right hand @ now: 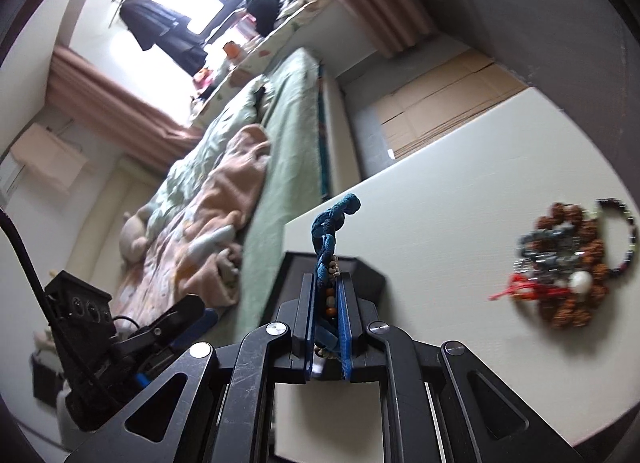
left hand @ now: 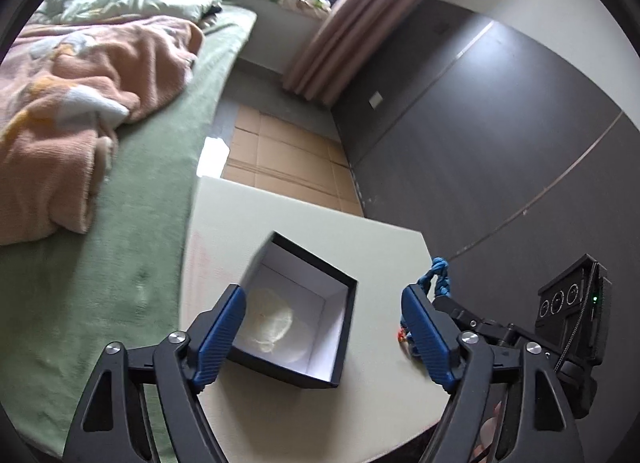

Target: Organize jewelry

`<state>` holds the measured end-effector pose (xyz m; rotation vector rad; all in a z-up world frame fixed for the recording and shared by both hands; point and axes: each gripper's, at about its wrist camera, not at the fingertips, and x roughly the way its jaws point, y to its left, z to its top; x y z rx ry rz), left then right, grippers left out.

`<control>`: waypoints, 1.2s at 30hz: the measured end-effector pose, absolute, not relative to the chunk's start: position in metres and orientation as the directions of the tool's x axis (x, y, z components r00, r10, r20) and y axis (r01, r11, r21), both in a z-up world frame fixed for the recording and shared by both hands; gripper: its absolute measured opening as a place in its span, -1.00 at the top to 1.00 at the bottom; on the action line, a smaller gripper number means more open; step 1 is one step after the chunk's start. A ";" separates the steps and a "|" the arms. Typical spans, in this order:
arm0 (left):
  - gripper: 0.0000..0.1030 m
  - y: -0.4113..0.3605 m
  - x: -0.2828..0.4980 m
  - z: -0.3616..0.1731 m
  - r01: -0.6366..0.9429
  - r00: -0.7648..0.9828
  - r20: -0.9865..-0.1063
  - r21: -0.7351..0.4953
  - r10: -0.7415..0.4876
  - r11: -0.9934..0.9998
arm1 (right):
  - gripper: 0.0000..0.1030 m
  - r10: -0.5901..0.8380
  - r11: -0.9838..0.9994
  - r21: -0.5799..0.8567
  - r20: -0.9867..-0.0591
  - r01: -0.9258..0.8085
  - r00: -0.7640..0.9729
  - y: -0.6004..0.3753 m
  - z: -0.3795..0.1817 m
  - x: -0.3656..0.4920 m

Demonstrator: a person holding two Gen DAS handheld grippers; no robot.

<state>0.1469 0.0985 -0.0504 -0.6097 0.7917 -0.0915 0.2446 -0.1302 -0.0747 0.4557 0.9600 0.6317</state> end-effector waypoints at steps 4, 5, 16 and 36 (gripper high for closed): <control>-0.58 0.118 0.134 -0.052 -0.191 0.711 -0.649 -0.549 -0.271 0.814 | 0.77 0.696 0.717 0.620 -0.606 -0.320 0.386 -0.106 -0.076 0.244; -0.58 0.121 0.133 -0.052 -0.201 0.711 -0.652 -0.549 -0.265 0.811 | 0.77 0.701 0.712 0.623 -0.605 -0.324 0.378 -0.102 -0.077 0.244; -0.66 0.140 0.112 -0.052 -0.261 0.720 -0.666 -0.520 -0.194 0.813 | -0.25 0.712 0.701 0.665 -0.673 -0.257 0.200 -0.053 -0.116 0.258; -0.99 0.069 0.132 -0.038 -0.112 0.726 -0.627 -0.512 -0.282 0.851 | -0.91 0.614 0.767 0.625 -0.644 -0.148 0.457 -0.200 -0.077 0.228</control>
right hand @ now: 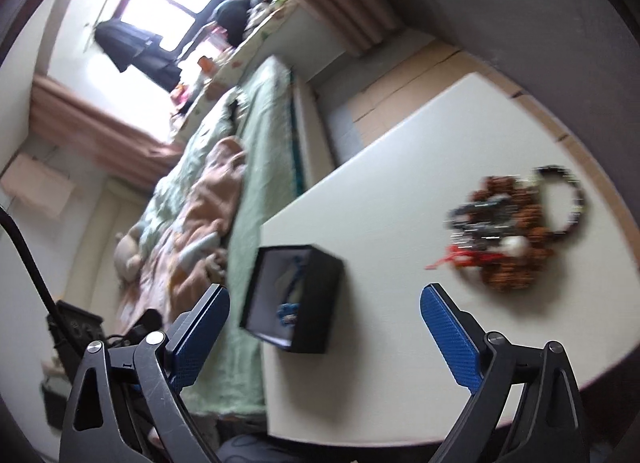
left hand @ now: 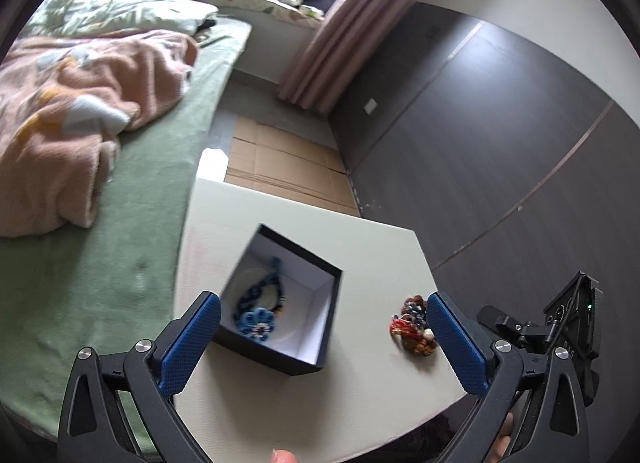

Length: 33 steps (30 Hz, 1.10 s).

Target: Organize jewelry

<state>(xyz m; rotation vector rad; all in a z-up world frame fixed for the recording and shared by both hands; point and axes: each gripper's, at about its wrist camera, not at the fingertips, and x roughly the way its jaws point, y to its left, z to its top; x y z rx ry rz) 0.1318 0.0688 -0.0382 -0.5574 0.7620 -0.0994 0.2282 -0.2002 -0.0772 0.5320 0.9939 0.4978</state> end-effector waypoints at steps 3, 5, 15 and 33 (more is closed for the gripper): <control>-0.99 0.053 0.140 -0.037 -0.095 0.713 -0.641 -0.488 -0.283 0.867 | -1.00 0.586 0.774 0.624 -0.645 -0.103 0.491 -0.225 -0.078 0.226; -0.99 0.044 0.144 -0.036 -0.076 0.708 -0.641 -0.485 -0.295 0.871 | -1.00 0.567 0.779 0.622 -0.647 -0.076 0.510 -0.240 -0.079 0.226; -0.99 -0.004 0.172 -0.039 -0.013 0.658 -0.666 -0.479 -0.353 0.878 | -1.00 0.507 0.770 0.637 -0.652 0.043 0.564 -0.297 -0.099 0.225; -0.25 -0.075 0.235 -0.081 0.033 0.526 -0.750 -0.453 -0.401 0.891 | -0.80 0.498 0.679 0.713 -0.621 0.173 0.605 -0.341 -0.150 0.244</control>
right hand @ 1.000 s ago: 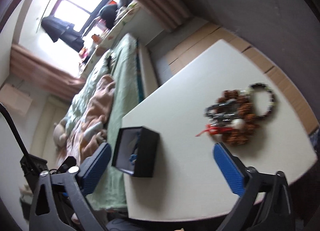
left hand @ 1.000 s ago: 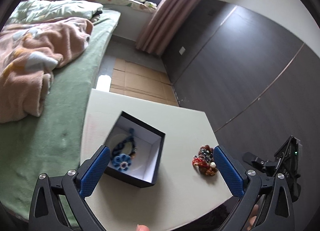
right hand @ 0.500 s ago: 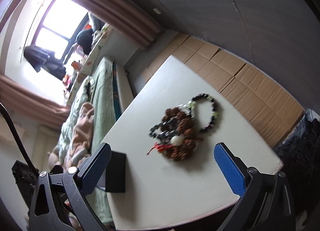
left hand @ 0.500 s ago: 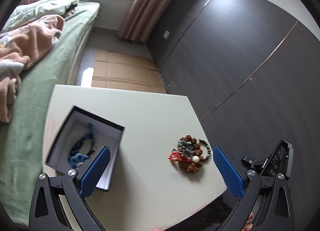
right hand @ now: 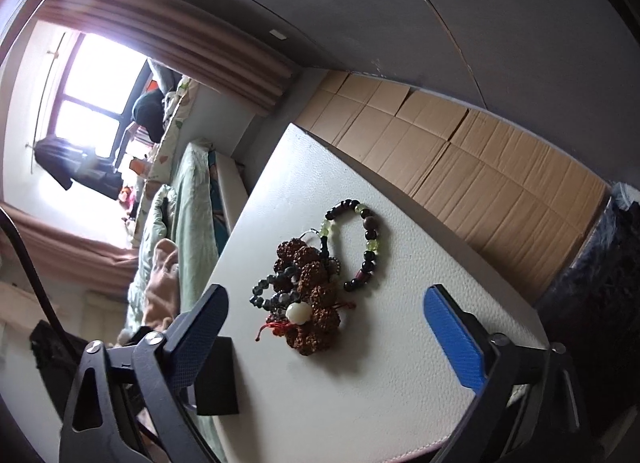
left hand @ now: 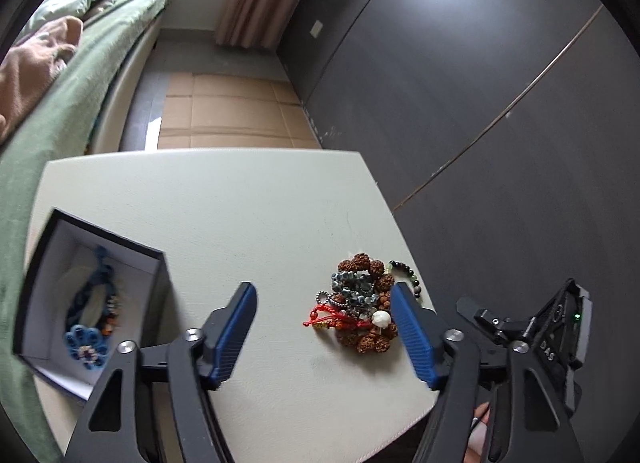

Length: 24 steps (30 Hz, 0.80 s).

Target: Organize jewelry

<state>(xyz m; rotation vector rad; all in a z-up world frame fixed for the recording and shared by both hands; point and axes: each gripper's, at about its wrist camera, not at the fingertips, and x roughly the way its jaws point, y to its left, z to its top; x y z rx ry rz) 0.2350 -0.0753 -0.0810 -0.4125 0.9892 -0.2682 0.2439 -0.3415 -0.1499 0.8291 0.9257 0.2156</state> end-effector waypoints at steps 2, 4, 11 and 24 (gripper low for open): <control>-0.20 -0.081 0.241 -0.088 0.037 0.511 -0.757 -0.455 -0.408 0.890 | -0.68 0.506 0.664 0.725 -0.615 0.181 0.605 -0.345 -0.152 0.247; -0.19 -0.088 0.248 -0.094 0.042 0.499 -0.762 -0.455 -0.413 0.890 | -0.57 0.489 0.670 0.717 -0.622 0.193 0.611 -0.348 -0.152 0.250; 0.14 -0.109 0.268 -0.120 0.038 0.440 -0.795 -0.448 -0.418 0.893 | -0.15 0.372 0.759 0.605 -0.707 0.242 0.601 -0.356 -0.151 0.270; 0.82 -0.126 0.280 -0.127 0.061 0.418 -0.813 -0.420 -0.405 0.905 | -0.15 0.248 0.893 0.391 -0.840 0.221 0.483 -0.343 -0.163 0.305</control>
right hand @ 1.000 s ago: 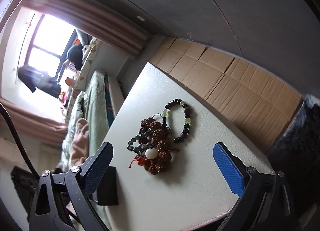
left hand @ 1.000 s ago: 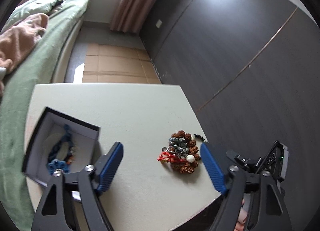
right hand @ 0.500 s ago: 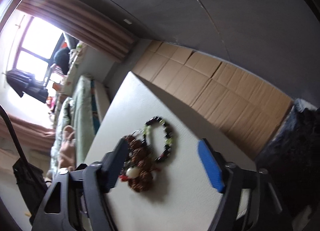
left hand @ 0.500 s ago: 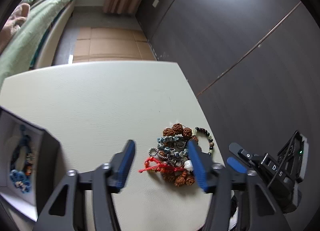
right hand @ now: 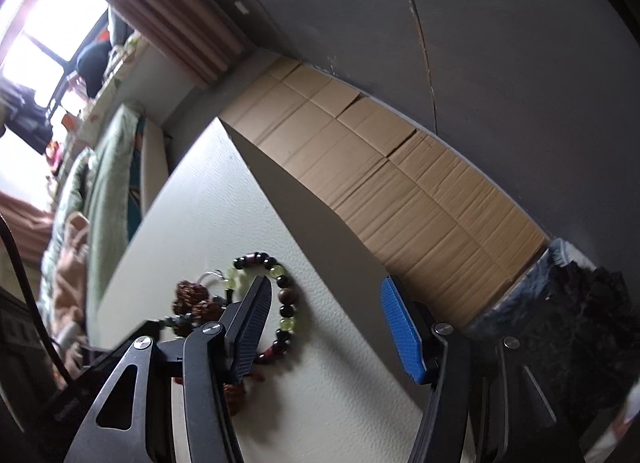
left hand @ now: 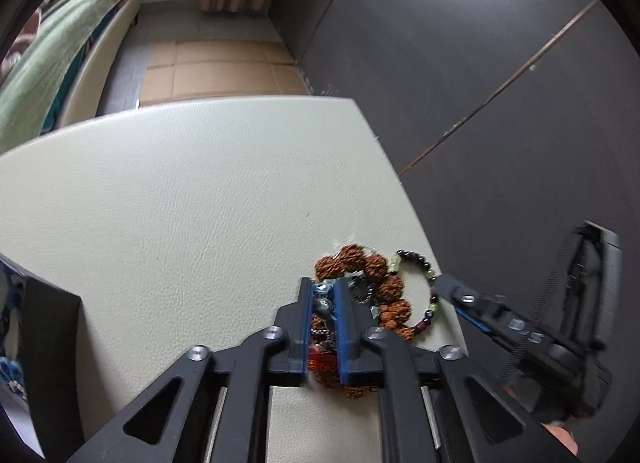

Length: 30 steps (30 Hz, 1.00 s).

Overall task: Organize jewelry
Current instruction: 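Grasp the dark bead bracelet with the right tool and lift it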

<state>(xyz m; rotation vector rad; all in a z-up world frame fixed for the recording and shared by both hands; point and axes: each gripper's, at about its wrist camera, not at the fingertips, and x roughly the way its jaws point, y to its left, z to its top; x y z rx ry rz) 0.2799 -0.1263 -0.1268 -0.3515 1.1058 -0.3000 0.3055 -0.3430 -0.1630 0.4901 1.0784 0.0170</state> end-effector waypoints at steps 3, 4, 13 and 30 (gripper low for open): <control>0.82 -0.128 0.276 -0.115 0.087 0.434 -0.800 -0.421 -0.415 0.903 | -0.15 0.236 0.906 0.368 -0.851 0.211 0.470 -0.340 -0.166 0.316; 0.82 -0.128 0.274 -0.110 0.094 0.443 -0.794 -0.420 -0.416 0.903 | -0.15 0.223 0.913 0.351 -0.857 0.209 0.464 -0.339 -0.167 0.317; 0.82 -0.119 0.262 -0.079 0.126 0.492 -0.755 -0.430 -0.433 0.894 | 0.43 0.270 0.896 0.402 -0.831 0.190 0.487 -0.348 -0.164 0.300; 0.82 -0.086 0.231 -0.036 0.123 0.564 -0.701 -0.450 -0.435 0.885 | 0.78 0.367 0.831 0.532 -0.742 0.160 0.562 -0.357 -0.137 0.264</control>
